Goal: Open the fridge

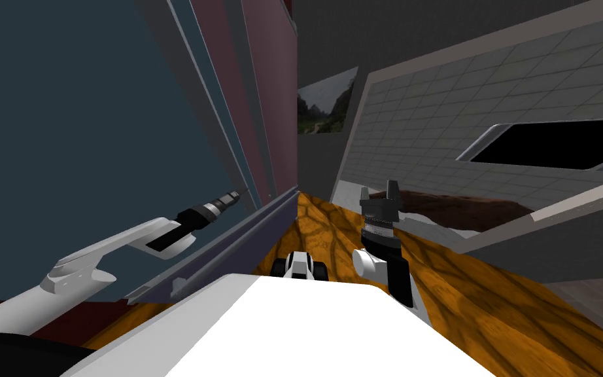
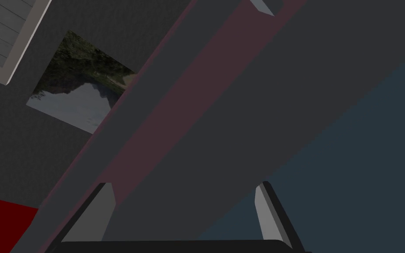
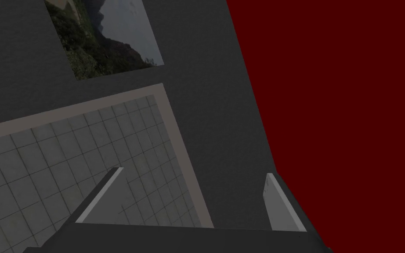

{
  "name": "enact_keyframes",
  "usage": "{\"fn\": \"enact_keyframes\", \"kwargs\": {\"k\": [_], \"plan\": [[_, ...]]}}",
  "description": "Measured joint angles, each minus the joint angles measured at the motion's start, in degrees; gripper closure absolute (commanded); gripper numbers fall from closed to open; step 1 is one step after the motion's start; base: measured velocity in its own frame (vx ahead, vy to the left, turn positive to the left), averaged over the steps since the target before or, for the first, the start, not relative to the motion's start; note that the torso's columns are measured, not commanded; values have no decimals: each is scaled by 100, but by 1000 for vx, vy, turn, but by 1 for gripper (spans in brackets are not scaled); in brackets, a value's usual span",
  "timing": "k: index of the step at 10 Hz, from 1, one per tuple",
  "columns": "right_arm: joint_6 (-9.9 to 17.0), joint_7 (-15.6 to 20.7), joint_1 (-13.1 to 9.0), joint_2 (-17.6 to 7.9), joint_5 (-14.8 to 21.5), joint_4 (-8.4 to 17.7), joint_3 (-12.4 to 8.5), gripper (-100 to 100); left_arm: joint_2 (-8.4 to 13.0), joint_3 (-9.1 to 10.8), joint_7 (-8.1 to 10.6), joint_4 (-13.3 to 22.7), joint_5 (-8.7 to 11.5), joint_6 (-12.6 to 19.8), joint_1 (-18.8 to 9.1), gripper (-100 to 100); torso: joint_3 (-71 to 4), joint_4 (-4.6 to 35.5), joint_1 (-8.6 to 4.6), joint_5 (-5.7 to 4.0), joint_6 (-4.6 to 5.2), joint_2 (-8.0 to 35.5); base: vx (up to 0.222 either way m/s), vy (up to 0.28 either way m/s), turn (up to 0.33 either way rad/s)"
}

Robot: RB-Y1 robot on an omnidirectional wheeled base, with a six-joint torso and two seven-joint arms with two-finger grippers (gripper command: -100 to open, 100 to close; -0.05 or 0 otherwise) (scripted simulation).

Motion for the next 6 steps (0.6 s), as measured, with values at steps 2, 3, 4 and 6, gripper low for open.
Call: {"fn": "enact_keyframes", "kwargs": {"k": [2,3,4,6], "plan": [[0,0,2,-1,0,-1,-2,0,-22,-40,-38,-99,-37,-15,18,100,31,16,25,11,-40,51,74,84,200],[0,0,2,-1,0,-1,-2,0,-115,-133,-106,-214,-100,-77,25,100,40,14,54,31,-55,61,97,79,241],[0,0,2,-1,0,-1,-2,0,-190,-173,-137,-327,-129,-188,82,100,50,12,79,42,-80,74,88,88,244],[0,0,0,-1,0,0,-1,0,-278,-248,-195,-567,-188,-263,144,100,67,17,84,47,-71,101,-22,14,-10]]}}
